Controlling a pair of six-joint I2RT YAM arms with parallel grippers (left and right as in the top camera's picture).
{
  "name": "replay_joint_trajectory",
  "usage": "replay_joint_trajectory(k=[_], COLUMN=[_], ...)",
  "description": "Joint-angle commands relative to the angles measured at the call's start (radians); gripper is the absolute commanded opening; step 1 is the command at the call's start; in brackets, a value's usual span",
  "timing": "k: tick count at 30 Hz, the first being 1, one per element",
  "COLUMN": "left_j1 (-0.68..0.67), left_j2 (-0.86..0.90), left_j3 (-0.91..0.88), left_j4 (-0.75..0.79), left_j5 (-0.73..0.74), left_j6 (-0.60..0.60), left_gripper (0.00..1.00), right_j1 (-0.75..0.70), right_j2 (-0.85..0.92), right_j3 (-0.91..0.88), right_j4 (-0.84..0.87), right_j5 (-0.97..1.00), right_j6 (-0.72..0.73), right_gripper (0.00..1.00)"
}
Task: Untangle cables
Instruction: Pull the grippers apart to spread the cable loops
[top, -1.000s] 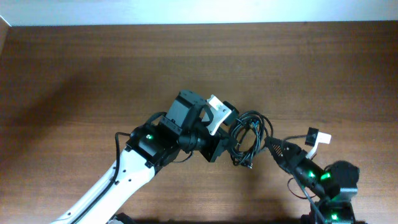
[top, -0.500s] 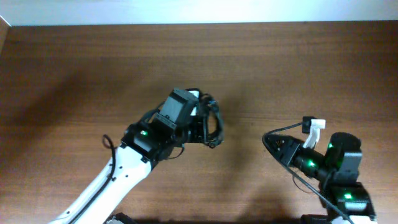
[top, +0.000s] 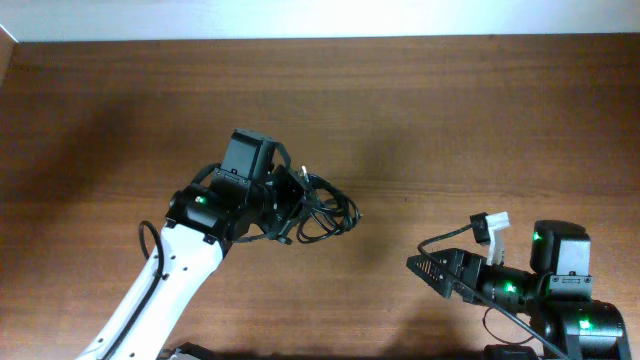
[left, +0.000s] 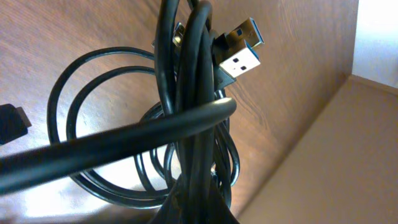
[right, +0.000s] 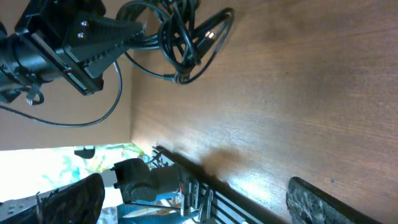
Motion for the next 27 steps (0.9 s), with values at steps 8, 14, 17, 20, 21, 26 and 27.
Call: replay_joint_trajectory(k=[8,14,17,20,21,26,27], left_j1=[0.004,0.004,0.001,-0.011,-0.016,-0.062,-0.068], left_j2=[0.005,0.005,0.005,0.005,0.005,0.005,0.005], left_j3=[0.008,0.008,0.008,0.008,0.008,0.008,0.008], left_j4=[0.003,0.030,0.063,0.063,0.062,0.063,0.063], left_j5=[0.297,0.296,0.296,0.296,0.296,0.295,0.292], left_j6=[-0.256,-0.526,-0.542,-0.538,-0.538,-0.533,-0.517], left_gripper=[0.00,0.00,0.00,0.00,0.00,0.00,0.00], right_j1=[0.001,0.070,0.177,0.278,0.311,0.422,0.429], right_j2=[0.006,0.077,0.139,0.206,0.230,0.309,0.315], right_j3=[-0.006,-0.006,-0.006,-0.006,-0.006,-0.006,-0.006], right_j4=[0.242,0.330,0.388,0.476,0.518,0.695,0.704], right_j5=[-0.022,-0.022,-0.017,0.060,0.093,0.229,0.259], right_j6=[-0.144,-0.142,-0.142,-0.108,-0.066,0.026,0.043], right_gripper=[0.92,0.78,0.74,0.70,0.70,0.54,0.46])
